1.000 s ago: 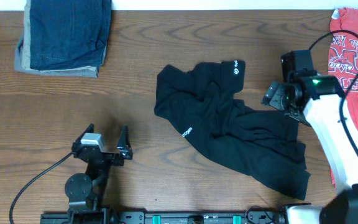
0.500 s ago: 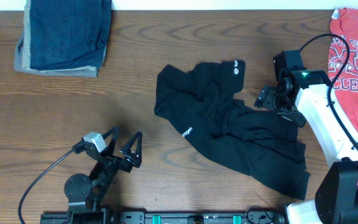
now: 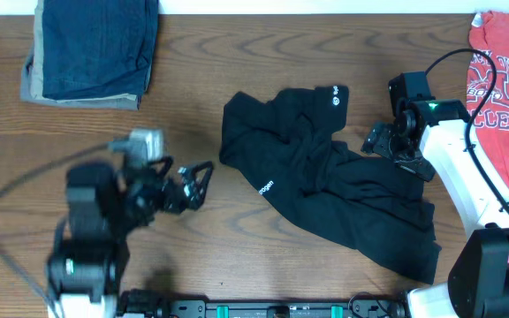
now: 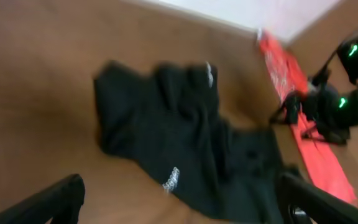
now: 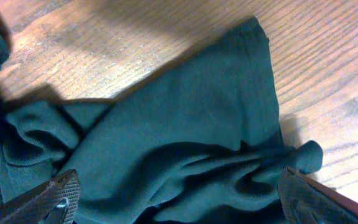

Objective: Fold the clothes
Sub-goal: 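Reach the left gripper to the shirt's upper left edge and grasp it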

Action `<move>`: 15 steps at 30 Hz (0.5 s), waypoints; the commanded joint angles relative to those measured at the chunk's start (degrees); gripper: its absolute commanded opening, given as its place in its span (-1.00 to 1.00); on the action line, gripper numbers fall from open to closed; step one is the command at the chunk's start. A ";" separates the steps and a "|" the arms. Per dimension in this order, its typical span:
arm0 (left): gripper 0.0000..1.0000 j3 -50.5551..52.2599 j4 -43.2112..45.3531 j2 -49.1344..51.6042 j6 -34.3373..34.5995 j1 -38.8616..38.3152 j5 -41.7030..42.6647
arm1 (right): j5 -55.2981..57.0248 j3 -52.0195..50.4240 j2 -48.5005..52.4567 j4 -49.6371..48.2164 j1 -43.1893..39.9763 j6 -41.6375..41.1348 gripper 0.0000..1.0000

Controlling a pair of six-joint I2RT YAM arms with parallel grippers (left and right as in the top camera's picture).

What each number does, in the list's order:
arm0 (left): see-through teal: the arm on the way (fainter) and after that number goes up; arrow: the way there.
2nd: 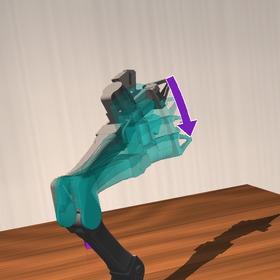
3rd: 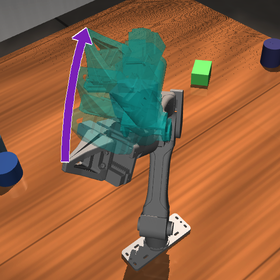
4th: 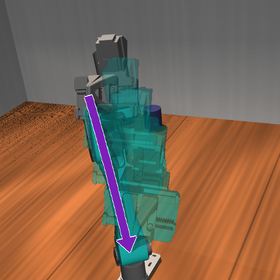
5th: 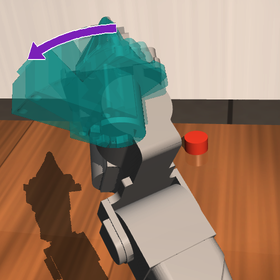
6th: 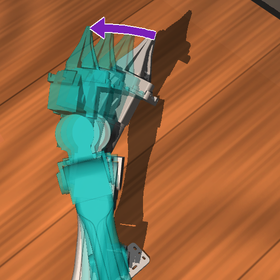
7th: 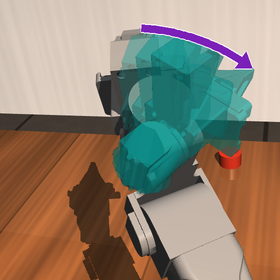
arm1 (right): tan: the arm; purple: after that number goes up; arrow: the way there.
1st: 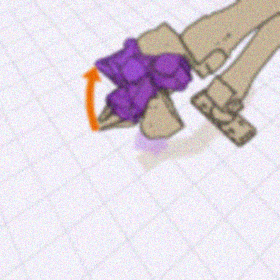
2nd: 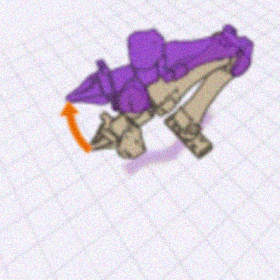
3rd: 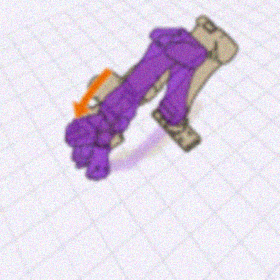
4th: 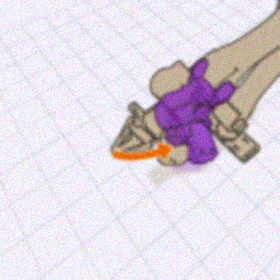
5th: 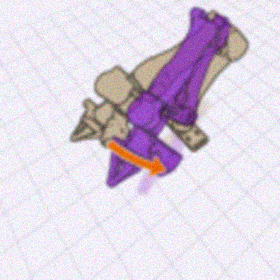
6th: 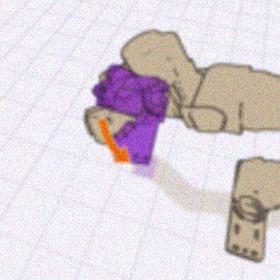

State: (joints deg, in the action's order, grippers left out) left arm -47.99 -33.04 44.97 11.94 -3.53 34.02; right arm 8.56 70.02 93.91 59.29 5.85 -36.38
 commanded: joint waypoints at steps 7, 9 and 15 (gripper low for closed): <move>0.96 -21.75 -15.52 26.69 -8.83 -14.12 -7.02 | 0.20 0.04 0.50 0.02 -0.11 0.00 0.98; 0.96 -21.73 -12.59 29.75 -8.72 -16.22 -6.45 | 0.20 0.04 0.50 0.02 -0.11 0.00 0.98; 0.96 -21.75 -5.42 37.00 -8.22 -21.49 -10.01 | 0.20 0.04 0.50 0.02 -0.11 0.02 0.98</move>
State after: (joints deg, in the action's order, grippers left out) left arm -68.53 -39.38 79.94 4.43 -23.22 27.11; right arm 8.56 70.02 93.91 59.29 5.85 -36.36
